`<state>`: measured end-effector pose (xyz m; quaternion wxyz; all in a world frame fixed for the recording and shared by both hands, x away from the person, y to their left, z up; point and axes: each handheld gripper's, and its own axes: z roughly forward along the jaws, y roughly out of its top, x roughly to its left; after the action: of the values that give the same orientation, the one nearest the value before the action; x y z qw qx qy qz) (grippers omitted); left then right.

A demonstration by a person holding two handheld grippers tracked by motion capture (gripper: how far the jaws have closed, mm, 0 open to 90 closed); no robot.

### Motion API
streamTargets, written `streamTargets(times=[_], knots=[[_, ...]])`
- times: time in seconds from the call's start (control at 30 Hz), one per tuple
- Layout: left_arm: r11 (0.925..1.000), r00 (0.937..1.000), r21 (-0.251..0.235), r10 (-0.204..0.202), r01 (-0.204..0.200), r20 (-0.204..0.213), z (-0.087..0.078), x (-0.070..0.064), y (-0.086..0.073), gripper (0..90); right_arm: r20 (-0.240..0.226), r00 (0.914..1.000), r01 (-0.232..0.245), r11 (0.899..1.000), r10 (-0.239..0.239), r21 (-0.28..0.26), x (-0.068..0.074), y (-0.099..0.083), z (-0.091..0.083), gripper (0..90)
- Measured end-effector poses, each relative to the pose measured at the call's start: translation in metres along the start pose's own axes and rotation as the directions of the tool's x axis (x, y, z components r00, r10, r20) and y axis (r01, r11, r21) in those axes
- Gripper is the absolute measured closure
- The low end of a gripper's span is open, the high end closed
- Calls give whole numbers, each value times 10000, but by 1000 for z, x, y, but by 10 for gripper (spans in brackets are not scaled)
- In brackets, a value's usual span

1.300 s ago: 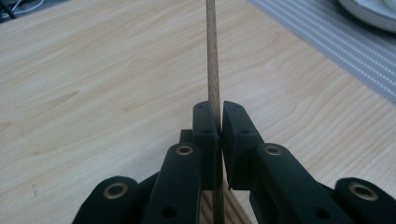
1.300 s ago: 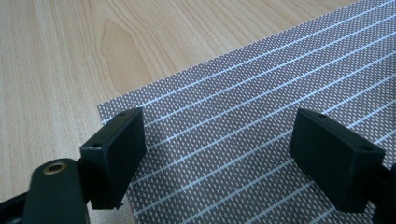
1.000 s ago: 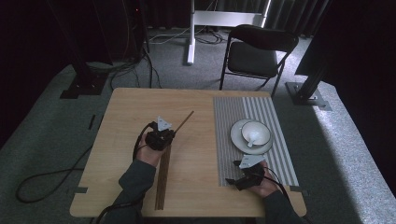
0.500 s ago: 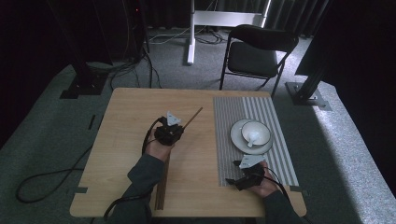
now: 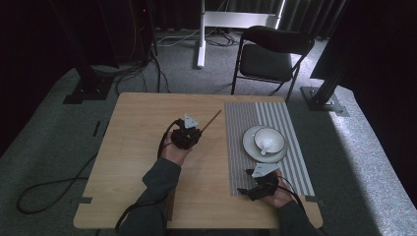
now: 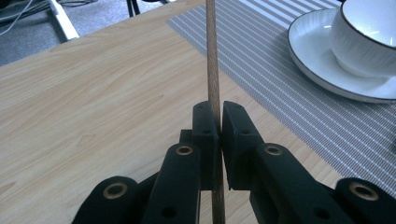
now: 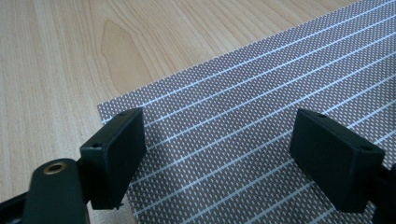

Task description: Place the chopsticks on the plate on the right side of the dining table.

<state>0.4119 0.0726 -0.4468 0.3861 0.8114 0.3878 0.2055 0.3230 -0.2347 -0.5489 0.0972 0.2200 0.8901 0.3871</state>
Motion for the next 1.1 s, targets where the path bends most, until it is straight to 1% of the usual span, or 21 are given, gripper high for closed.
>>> streamTargets(times=[0.2,0.5,0.93,0.97,1.1], knots=[[10000,9998,-45,-80,81,165,6,-5,4,847,-3,10000,-4,10000,4,0,0,0,0,175],[10000,9996,7,1,-1,289,17,-13,10,848,-6,10000,-15,10000,15,5,0,0,0,175],[9996,9989,27,266,-267,398,29,-25,23,848,-5,10000,-5,10000,5,7,0,0,0,175],[9995,9986,54,315,-317,417,32,-28,24,848,-4,10000,-3,10000,3,6,0,0,0,175],[9993,9983,99,346,-351,475,38,-33,27,848,-12,10000,-11,10000,11,2,0,0,0,175]])
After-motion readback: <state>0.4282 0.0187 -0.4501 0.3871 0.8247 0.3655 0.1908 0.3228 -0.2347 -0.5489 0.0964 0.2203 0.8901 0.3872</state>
